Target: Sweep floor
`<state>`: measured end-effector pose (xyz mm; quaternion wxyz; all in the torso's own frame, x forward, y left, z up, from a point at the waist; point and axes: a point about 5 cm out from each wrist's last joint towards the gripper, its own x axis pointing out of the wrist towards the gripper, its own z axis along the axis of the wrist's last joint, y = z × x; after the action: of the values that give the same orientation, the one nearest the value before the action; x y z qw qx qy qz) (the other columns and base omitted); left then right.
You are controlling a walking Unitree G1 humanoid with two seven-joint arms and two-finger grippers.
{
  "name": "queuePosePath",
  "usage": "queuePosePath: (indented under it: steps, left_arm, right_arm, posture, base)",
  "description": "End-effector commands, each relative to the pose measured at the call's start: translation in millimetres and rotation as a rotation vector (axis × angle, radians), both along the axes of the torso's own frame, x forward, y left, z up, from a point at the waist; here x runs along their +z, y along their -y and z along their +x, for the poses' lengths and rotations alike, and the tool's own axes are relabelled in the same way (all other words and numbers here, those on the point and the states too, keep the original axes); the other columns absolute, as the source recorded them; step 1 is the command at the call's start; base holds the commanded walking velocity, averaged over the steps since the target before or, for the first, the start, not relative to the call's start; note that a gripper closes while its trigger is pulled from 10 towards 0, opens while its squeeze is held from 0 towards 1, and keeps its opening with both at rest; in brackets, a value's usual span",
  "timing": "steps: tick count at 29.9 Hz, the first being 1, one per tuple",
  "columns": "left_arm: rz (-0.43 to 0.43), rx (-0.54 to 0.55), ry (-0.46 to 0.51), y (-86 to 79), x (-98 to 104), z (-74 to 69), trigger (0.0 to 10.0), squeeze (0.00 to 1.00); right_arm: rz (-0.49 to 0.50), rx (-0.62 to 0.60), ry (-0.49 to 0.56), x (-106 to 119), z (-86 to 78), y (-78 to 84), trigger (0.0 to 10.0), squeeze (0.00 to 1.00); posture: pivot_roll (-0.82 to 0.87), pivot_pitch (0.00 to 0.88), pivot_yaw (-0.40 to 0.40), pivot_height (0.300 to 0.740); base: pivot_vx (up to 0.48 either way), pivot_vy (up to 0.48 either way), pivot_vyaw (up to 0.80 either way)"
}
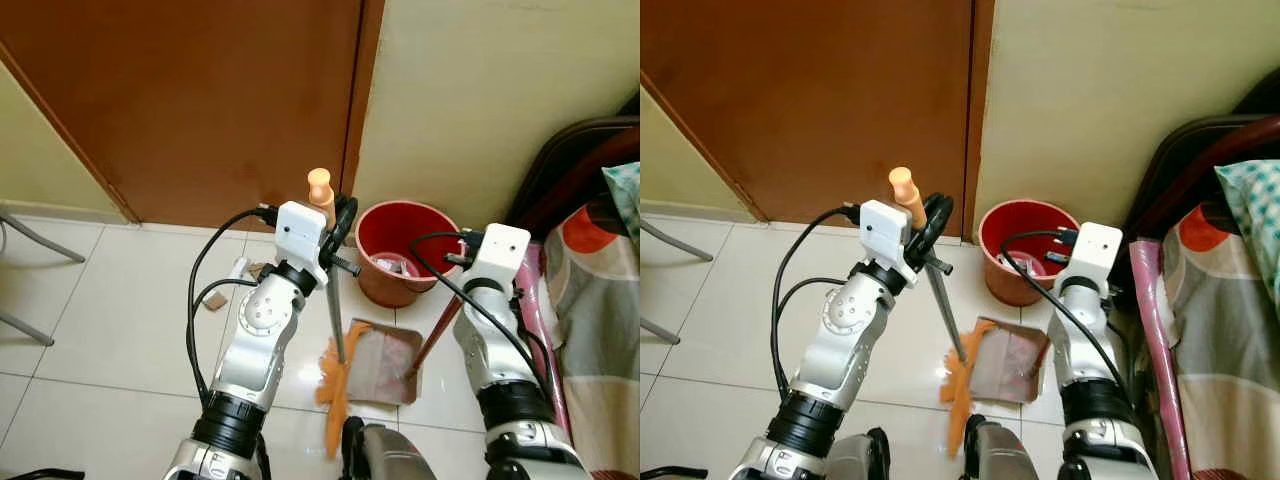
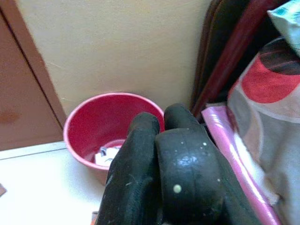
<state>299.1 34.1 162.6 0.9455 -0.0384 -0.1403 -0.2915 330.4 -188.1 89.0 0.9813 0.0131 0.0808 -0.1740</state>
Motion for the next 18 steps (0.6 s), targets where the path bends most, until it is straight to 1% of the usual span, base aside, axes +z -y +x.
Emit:
queuePosePath:
  steps: [1, 3, 6, 7, 9, 12, 15, 17, 18]
  left_arm:
    - [-0.127, -0.055, 0.038, 14.8, 22.6, -7.8, 10.0, 0.0]
    - [-0.187, -0.063, 0.053, 15.3, 38.9, -4.7, 10.0, 0.0]
    - [-0.205, -0.065, 0.052, 14.3, 47.9, -1.9, 10.0, 0.0]
    - [-0.244, -0.054, 0.056, 10.8, 58.3, 0.6, 10.0, 0.0]
    - [-0.28, -0.035, 0.059, 3.9, 67.8, 3.3, 10.0, 0.0]
    - [-0.281, -0.022, 0.067, -0.6, 70.8, 4.2, 10.0, 0.0]
    - [-0.271, 0.043, 0.102, -21.0, 80.1, 8.2, 10.0, 0.0]
    - [-0.268, 0.099, 0.135, -38.0, 89.5, 10.9, 10.0, 0.0]
    - [-0.266, 0.111, 0.15, -43.2, 94.1, 11.5, 10.0, 0.0]
  right_arm:
    - [0.028, 0.022, -0.051, -10.0, -0.6, -7.4, 10.0, 0.0]
    - [0.051, 0.029, -0.059, -12.2, 0.7, -11.2, 10.0, 0.0]
    - [0.049, 0.029, -0.058, -12.1, 2.6, -12.2, 10.0, 0.0]
    - [0.052, 0.032, -0.051, -10.7, 4.3, -13.0, 10.0, 0.0]
    - [0.053, 0.036, -0.044, -9.4, 6.8, -13.0, 10.0, 0.0]
    - [0.052, 0.035, -0.042, -9.0, 7.7, -11.9, 10.0, 0.0]
    - [0.021, 0.029, -0.047, -9.3, 7.0, -4.7, 10.0, 0.0]
    - [0.016, 0.018, -0.053, -11.1, 5.7, 1.0, 10.0, 0.0]
    - [0.01, 0.016, -0.054, -11.6, 5.5, 2.8, 10.0, 0.0]
  posture:
    - [-0.01, 0.193, -0.002, 0.74]
    - [0.0, 0.18, -0.001, 0.74]
    - [0.0, 0.167, -0.001, 0.74]
    - [-0.01, 0.157, 0.0, 0.74]
    - [-0.01, 0.148, 0.001, 0.74]
    - [-0.01, 0.144, 0.002, 0.74]
    - [-0.01, 0.131, 0.001, 0.74]
    - [-0.01, 0.127, -0.001, 0.74]
    - [-0.01, 0.123, -0.006, 0.74]
  base:
    - [0.0, 0.0, 0.0]
    - [0.0, 0.0, 0.0]
    - [0.0, 0.0, 0.0]
    - [0.0, 0.0, 0.0]
    - [0.0, 0.0, 0.0]
    - [0.0, 0.0, 0.0]
    - [0.0, 0.0, 0.0]
    - [0.0, 0.0, 0.0]
    - [0.0, 0.0, 0.0]
